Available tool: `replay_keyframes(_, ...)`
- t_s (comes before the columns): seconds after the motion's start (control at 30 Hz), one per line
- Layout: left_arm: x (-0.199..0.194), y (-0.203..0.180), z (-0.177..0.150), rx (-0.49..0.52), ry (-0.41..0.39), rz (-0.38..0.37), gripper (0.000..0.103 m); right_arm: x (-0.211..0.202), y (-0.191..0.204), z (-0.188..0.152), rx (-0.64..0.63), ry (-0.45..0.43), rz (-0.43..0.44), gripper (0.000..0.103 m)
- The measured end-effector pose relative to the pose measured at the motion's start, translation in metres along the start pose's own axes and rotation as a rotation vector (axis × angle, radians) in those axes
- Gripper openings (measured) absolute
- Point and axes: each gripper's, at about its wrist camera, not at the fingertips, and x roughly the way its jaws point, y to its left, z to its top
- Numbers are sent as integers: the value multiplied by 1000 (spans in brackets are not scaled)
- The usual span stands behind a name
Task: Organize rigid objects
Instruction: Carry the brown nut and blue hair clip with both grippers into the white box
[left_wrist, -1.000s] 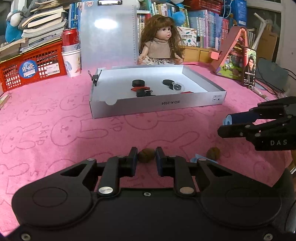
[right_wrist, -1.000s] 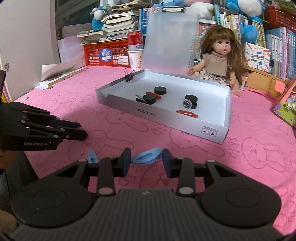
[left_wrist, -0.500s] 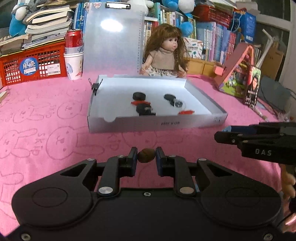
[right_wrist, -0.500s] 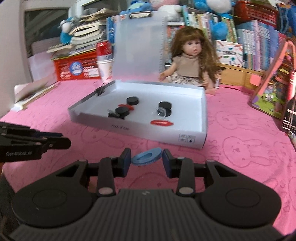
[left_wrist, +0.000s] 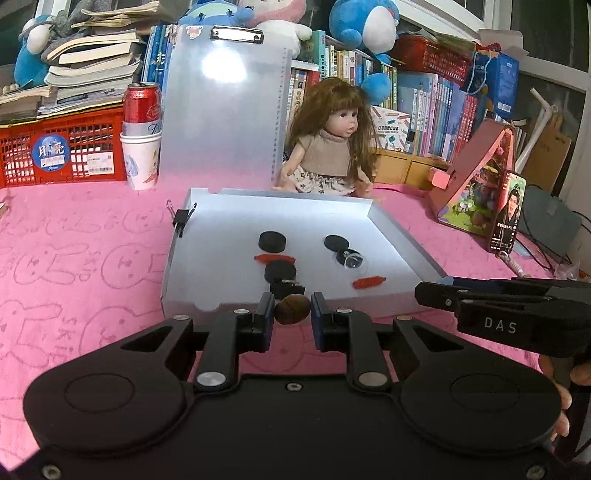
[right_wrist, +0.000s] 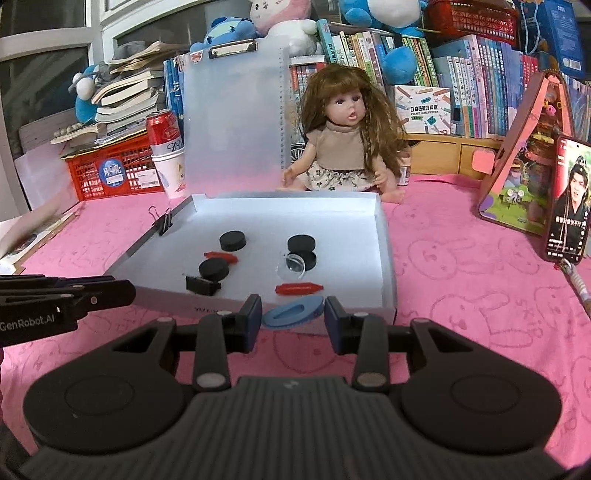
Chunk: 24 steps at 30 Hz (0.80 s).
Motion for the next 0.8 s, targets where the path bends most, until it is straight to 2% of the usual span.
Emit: replay_keyframes(0.8,39,2,27,-14,23,15,20,28,-5,25,44,25,-34,43)
